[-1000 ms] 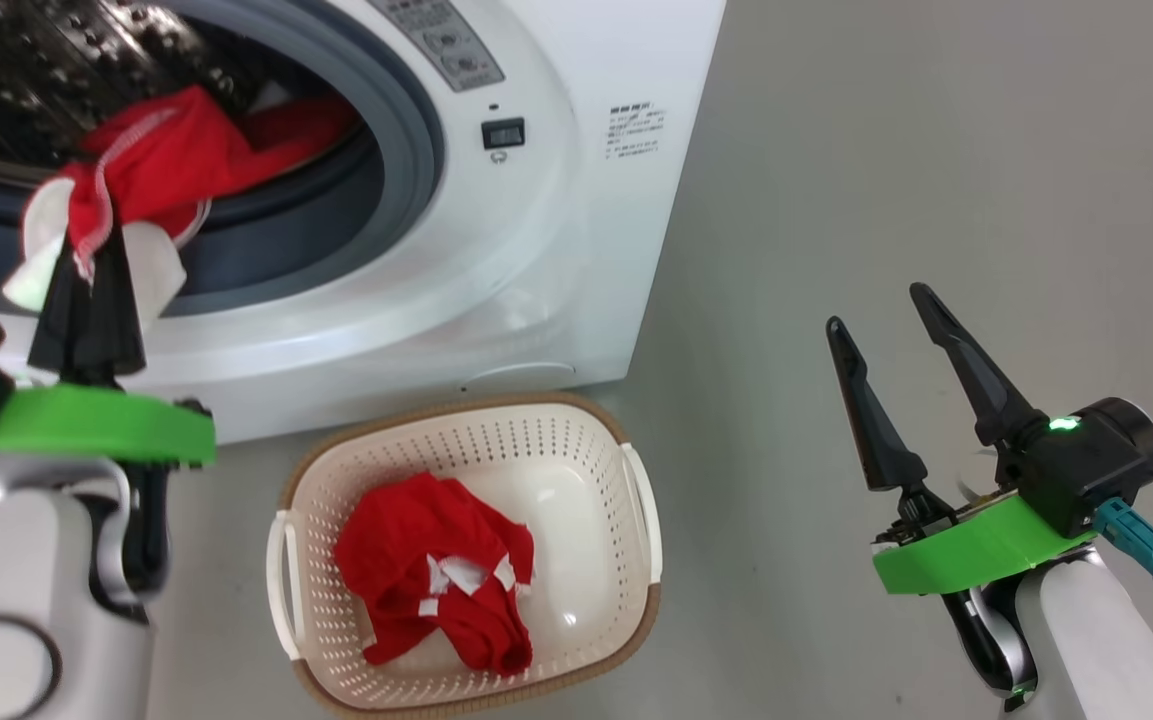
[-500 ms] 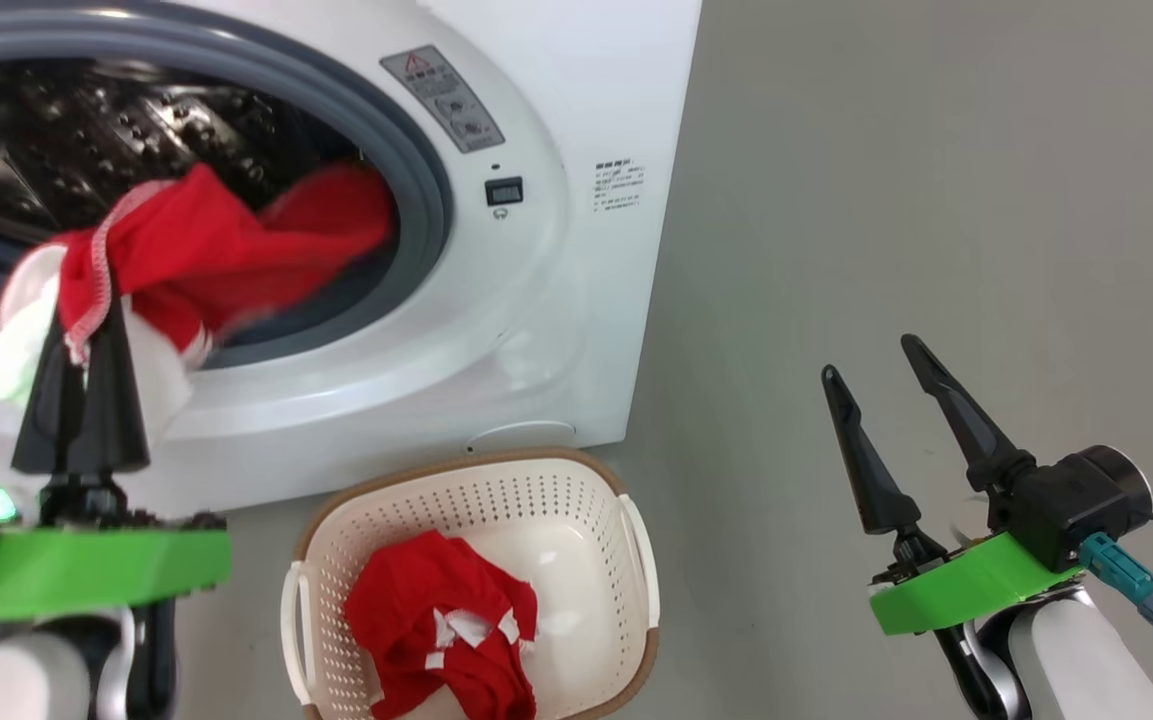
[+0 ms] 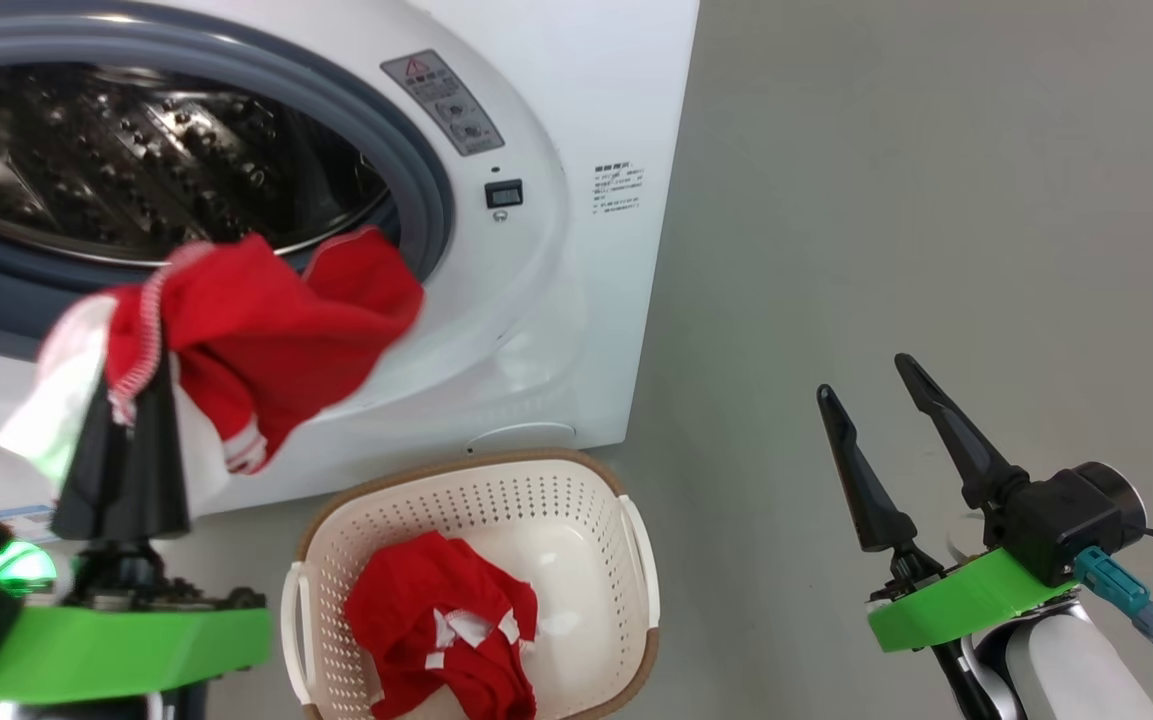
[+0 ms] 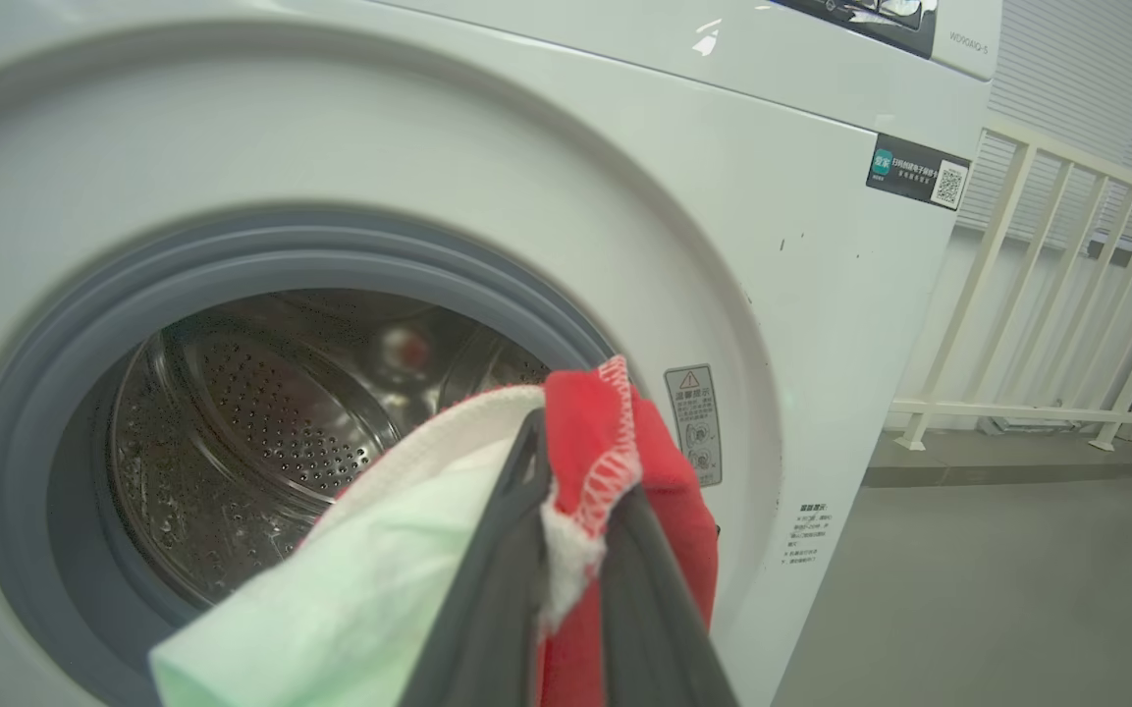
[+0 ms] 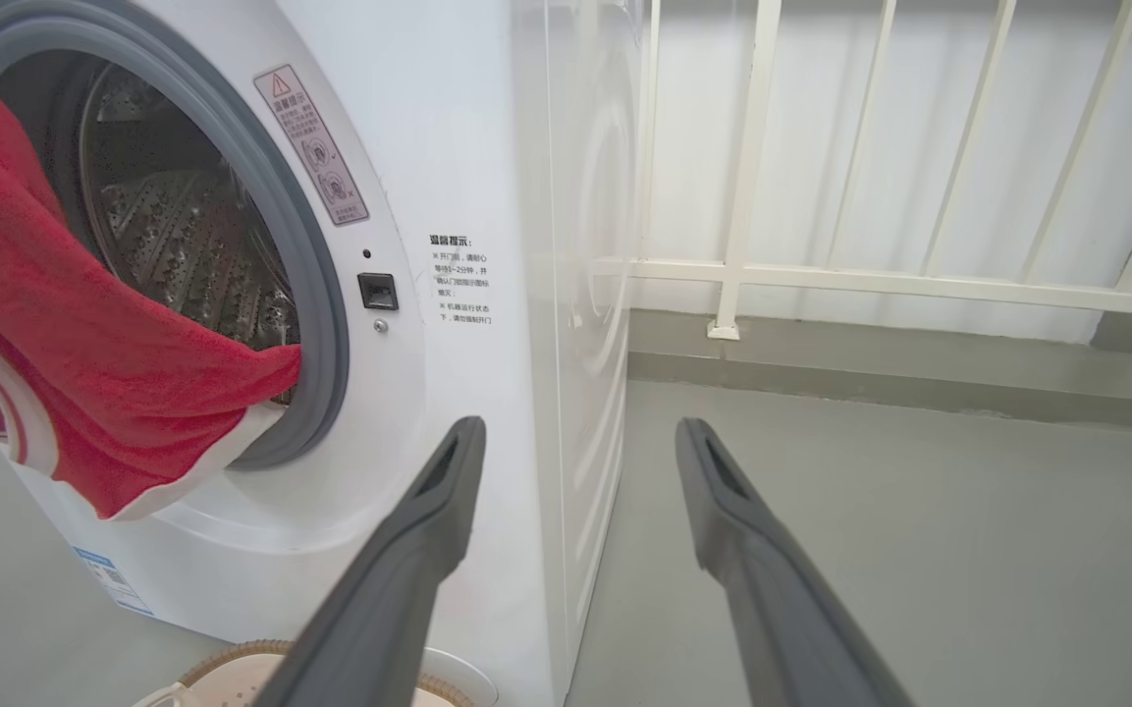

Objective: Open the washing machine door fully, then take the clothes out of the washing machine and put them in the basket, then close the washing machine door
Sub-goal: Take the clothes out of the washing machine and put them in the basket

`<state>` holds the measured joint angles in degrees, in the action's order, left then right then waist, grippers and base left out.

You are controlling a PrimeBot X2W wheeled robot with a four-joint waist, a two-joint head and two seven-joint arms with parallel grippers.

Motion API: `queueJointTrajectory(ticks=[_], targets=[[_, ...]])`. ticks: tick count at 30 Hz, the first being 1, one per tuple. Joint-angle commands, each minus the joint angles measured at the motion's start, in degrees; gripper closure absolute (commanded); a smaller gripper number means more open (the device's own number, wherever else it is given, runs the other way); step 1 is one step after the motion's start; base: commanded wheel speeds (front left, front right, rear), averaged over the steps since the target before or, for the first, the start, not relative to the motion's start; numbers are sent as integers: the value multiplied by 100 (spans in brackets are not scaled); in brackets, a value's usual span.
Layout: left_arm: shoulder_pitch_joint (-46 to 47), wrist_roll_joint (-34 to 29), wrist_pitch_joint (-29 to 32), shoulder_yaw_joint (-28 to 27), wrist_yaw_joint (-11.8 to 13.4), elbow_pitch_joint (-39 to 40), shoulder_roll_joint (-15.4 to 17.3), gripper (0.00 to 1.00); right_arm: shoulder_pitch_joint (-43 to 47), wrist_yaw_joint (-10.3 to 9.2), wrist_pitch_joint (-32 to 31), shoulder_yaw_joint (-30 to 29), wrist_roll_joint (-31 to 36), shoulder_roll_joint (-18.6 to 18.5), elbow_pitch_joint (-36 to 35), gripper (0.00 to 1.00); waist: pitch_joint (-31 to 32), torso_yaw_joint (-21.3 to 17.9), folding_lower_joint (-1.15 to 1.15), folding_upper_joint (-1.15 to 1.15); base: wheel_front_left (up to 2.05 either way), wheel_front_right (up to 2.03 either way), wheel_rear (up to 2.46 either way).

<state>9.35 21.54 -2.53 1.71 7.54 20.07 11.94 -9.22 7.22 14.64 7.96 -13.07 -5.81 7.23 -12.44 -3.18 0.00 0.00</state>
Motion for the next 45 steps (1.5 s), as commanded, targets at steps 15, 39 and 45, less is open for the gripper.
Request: queueJointTrajectory(ticks=[15,39,45], targets=[[427,760,35,192,-426,-1986,-344,100,-314,26,36,140,-36,-61,-173,0,-666,112,0,0,0,0,0],[2710,1355,330,552,-1132,-7829,-656,100,-863,26,36,165,-108,-14,-112,0,-1846,-166,0,0,0,0,0],[3169,1567,274,529,-1329,-8532,-753,100,-1007,26,36,188,-113,33,-125,0,-2168,-243,0,0,0,0,0]])
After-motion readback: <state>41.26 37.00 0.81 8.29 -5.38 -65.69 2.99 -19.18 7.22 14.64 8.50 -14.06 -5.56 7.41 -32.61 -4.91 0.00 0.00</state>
